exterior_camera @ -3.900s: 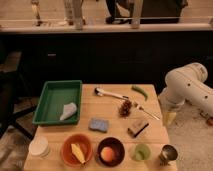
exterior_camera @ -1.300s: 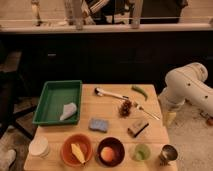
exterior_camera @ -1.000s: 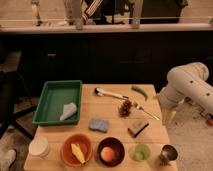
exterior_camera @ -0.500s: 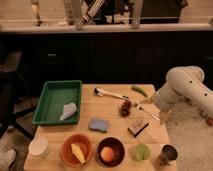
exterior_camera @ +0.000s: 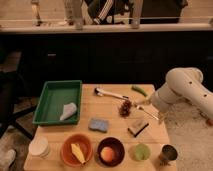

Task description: Place eraser in plastic cup

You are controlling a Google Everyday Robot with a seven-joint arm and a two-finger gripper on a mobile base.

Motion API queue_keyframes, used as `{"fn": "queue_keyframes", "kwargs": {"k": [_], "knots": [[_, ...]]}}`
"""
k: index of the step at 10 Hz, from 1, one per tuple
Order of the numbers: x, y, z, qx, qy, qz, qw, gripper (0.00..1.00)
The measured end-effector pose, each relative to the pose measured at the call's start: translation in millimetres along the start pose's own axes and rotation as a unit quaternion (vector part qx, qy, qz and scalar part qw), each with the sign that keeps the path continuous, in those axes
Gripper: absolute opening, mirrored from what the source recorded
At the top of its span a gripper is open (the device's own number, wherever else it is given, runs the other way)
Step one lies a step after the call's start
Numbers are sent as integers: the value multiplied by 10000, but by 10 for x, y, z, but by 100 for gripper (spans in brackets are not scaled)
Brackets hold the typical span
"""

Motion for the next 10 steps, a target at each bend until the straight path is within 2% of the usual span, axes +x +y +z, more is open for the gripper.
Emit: {"fn": "queue_keyframes", "kwargs": {"k": [2,3,4,7,10], "knots": [[-95,-137,242,-137,176,229,9995,80],[-177,-234,466,-148,232,315,9991,80],[-206,-272,599,-121,237,359,9990,80],[-161,-251,915,-41,157,551,9984,80],[-20,-118,1168,75,-82,648,9978,80]]}}
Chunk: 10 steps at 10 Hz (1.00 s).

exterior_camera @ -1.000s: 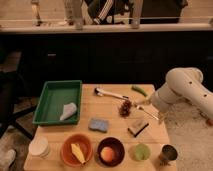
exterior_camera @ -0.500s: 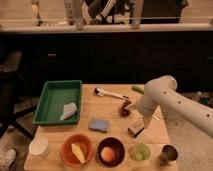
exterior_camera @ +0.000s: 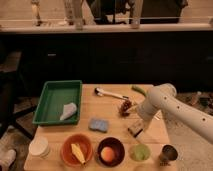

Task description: Place eraser in plastic cup

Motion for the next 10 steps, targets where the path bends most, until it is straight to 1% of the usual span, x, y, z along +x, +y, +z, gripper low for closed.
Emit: {"fn": "queue_keyframes", "kwargs": {"k": [2,3,6,10], "knots": [[95,87,125,52,-167,-21,9998,80],[141,142,203,-1,-242,-52,9997,80],[238,172,323,-215,-260,-175,9993,80],[393,245,371,-353,-301,-184,9988,80]]}}
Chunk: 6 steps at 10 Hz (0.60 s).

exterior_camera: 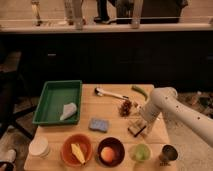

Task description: Place eraser in plastic cup

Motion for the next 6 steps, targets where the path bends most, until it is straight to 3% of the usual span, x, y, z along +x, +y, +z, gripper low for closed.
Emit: {"fn": "queue_keyframes", "kwargs": {"k": [3,5,6], "knots": [[103,41,22,-73,-33,52,10000,77],[126,33,34,-62,-46,56,10000,62],[134,54,38,-49,-82,68,9999,49]]}}
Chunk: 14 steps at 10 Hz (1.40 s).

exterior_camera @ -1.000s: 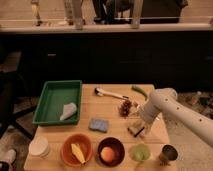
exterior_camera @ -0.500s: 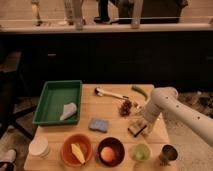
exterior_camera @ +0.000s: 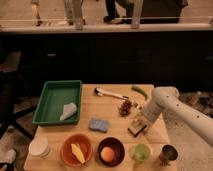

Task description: Place eraser in plastic cup

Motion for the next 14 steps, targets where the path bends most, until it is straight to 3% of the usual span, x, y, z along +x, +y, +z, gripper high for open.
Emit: {"fn": "queue_keyframes", "kwargs": {"k": [5,10,12,14], "knots": [[-30,-6,-79,135,-52,-82,9999,3],[-102,-94,-501,314,32,-437,9985,0],[-190,-156,-717,368,-82,-789,9962,0],[-343,-259,-901,335,-334,-1256,9910,0]]}}
